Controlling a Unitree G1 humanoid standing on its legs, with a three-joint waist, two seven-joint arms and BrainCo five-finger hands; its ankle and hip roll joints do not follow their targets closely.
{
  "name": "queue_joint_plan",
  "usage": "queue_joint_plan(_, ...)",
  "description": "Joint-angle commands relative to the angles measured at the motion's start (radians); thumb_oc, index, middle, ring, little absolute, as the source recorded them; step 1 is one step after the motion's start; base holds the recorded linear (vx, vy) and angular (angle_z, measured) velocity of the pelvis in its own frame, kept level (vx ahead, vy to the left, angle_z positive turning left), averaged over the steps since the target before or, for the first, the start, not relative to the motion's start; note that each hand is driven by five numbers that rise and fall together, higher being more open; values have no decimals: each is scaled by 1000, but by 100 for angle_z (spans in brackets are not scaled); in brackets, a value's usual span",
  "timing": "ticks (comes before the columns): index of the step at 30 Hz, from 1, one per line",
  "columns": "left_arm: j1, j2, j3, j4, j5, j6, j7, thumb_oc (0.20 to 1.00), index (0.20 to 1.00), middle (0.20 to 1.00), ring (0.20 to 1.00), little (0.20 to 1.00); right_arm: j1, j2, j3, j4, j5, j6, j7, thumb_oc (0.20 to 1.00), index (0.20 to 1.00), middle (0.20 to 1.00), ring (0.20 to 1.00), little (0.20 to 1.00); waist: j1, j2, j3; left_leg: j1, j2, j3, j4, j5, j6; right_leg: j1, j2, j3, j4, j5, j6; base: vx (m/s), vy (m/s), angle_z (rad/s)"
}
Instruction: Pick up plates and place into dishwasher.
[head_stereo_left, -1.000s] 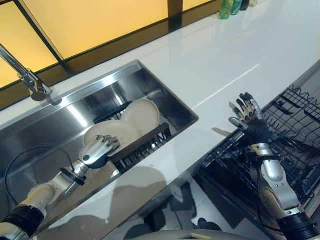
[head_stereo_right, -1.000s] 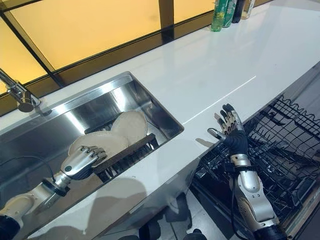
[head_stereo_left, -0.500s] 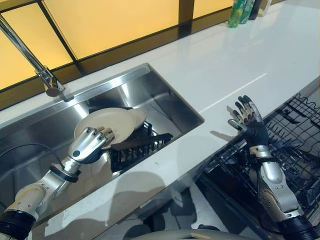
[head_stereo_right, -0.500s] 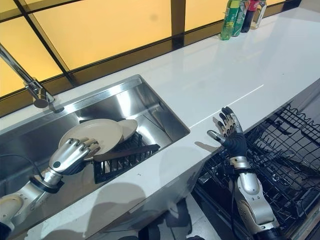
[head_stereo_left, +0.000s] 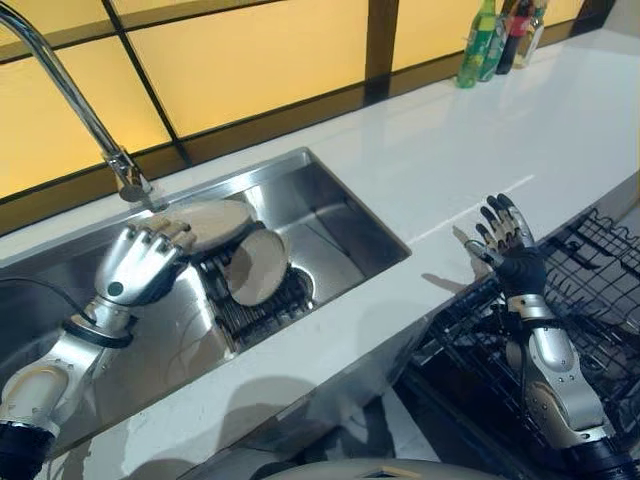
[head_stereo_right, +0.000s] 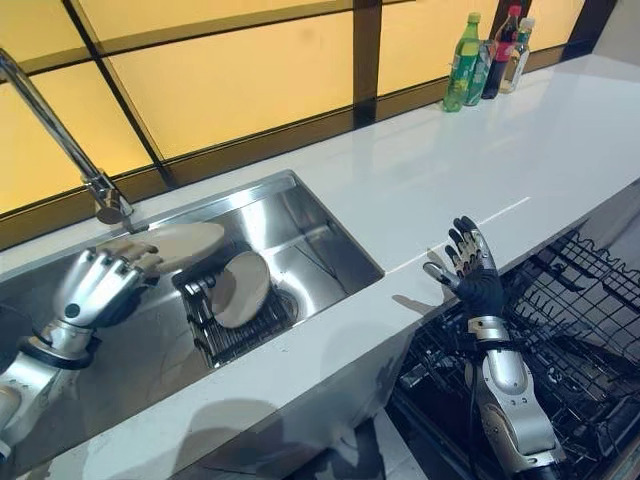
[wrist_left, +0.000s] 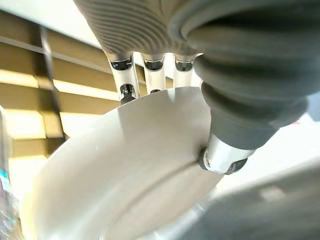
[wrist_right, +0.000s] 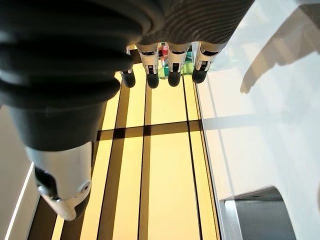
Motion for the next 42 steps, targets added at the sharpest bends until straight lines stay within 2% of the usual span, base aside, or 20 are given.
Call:
queue_joint_plan(1,-35,7,93,-21,-88,6,20,200,200,200,200,200,-5,-13,-52,-94,-4,-30,-3,1000,1000,1000,1000,1000,23,2,-60,-25,-9,-12,0,-69,23,-141,-13,-17,55,58,42,-6,-4,9)
queue_joint_plan(8,-30,-40,115,-38,-155,-18,-1,200,200,200,200,200,-5,-3,-55,-94,-17,-32,1,1000,1000,1000,1000,1000,28,-6,-60,-22,-9,-18,0,-74,22,-134,-10,-18,50,57,40,-1,0,2)
queue_joint_plan(14,-76,-57,93,-77,-232,-70,-18,200,200,200,200,200,-66,-20,-39,-129,-67,-69,6,1000,1000,1000,1000,1000,36,-13,-63,-21,-6,-22,0,-79,20,-126,-8,-23,43,56,39,-26,-12,0)
queue_joint_plan(17,-133,-79,46,-126,-329,-122,-69,200,200,200,200,200,-130,-43,-12,-166,-113,-98,2,1000,1000,1000,1000,1000,46,-17,-67,-22,-8,-25,0,-82,20,-125,-6,-26,40,55,40,-50,-22,0)
queue_joint_plan(20,-203,-117,-4,-201,-472,-179,-178,200,200,200,200,200,-219,-63,21,-195,-148,-81,11,1000,1000,1000,1000,1000,58,-23,-77,-23,-9,-31,0,-85,20,-122,-5,-30,39,52,39,-49,-21,1)
queue_joint_plan(21,-225,-139,-20,-238,-552,-218,-238,200,200,200,200,200,-250,-67,33,-211,-162,-72,25,1000,1000,1000,1000,1000,63,-24,-82,-25,-9,-33,0,-86,20,-121,-3,-31,39,50,39,-59,-23,3)
queue_joint_plan(24,-274,-176,-64,-305,-676,-261,-350,200,200,200,200,200,-313,-74,67,-232,-184,-45,62,1000,1000,1000,1000,1000,70,-26,-90,-25,-10,-38,0,-88,20,-120,0,-34,42,46,38,-55,-20,6)
queue_joint_plan(30,-345,-225,-119,-413,-885,-276,-514,200,200,200,200,200,-381,-97,110,-264,-188,0,139,1000,1000,1000,1000,1000,75,-32,-100,-22,-10,-43,0,-89,22,-116,8,-37,48,38,32,-60,-30,4)
queue_joint_plan(36,-417,-229,-173,-464,-979,-284,-623,200,200,200,200,200,-436,-123,149,-269,-186,9,204,1000,1000,1000,1000,1000,72,-36,-109,-21,-11,-45,0,-88,23,-114,15,-34,50,33,25,-54,-34,0)
queue_joint_plan(42,-449,-207,-190,-479,-1022,-276,-671,200,200,200,200,200,-460,-143,168,-284,-170,12,257,1000,1000,1000,1000,1000,66,-33,-115,-19,-13,-41,0,-88,25,-115,18,-25,50,31,21,-19,-12,0)
